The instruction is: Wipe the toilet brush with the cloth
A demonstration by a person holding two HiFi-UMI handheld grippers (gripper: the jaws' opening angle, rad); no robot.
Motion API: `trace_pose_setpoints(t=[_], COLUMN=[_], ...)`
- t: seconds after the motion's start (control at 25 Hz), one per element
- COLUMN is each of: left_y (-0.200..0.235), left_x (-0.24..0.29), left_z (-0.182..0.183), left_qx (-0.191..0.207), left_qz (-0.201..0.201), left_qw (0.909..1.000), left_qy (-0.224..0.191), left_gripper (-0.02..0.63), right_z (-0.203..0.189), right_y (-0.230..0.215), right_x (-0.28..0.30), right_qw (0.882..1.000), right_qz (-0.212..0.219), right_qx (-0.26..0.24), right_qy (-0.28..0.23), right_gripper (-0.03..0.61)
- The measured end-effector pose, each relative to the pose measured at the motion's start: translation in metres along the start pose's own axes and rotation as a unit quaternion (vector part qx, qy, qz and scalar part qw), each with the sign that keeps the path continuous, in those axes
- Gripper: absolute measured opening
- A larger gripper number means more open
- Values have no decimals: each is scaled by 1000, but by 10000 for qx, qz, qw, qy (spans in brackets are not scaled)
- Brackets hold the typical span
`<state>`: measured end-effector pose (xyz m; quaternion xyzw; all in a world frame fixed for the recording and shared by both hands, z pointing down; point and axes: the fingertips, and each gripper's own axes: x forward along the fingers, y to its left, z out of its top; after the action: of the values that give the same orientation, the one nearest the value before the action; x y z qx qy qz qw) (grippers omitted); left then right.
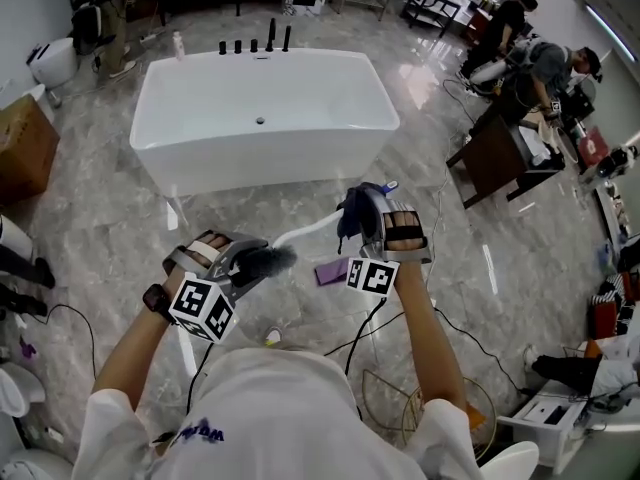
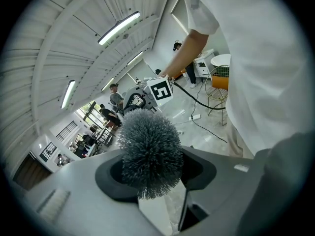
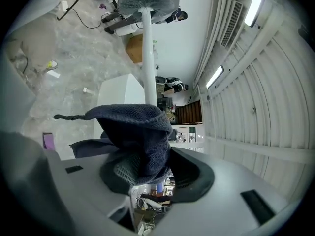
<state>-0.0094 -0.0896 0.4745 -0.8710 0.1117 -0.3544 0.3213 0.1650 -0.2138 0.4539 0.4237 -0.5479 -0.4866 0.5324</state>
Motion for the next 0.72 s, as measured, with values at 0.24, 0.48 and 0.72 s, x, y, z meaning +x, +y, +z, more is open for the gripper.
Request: trace_pose_setpoints(t=[0.24, 0.48, 0.72], left_y=[-1, 1, 0], left_x=[-4, -4, -6], left_z=[0, 1, -1], left_qx=[-1, 13, -6], left_qz=[5, -11, -27], left_qw=[10000, 10000, 10000], left_qy=[-11, -34, -50], left_gripper=[212, 212, 212], right_z=[-13, -27, -47], right_y=[-4, -6, -8], right_x=[2, 8, 11], right_qw=[9999, 9993, 9980], right_qz=[-13, -41, -43], right_qx=[57, 116, 191], right_qy=[157, 350, 598], right_gripper=[160, 158, 158])
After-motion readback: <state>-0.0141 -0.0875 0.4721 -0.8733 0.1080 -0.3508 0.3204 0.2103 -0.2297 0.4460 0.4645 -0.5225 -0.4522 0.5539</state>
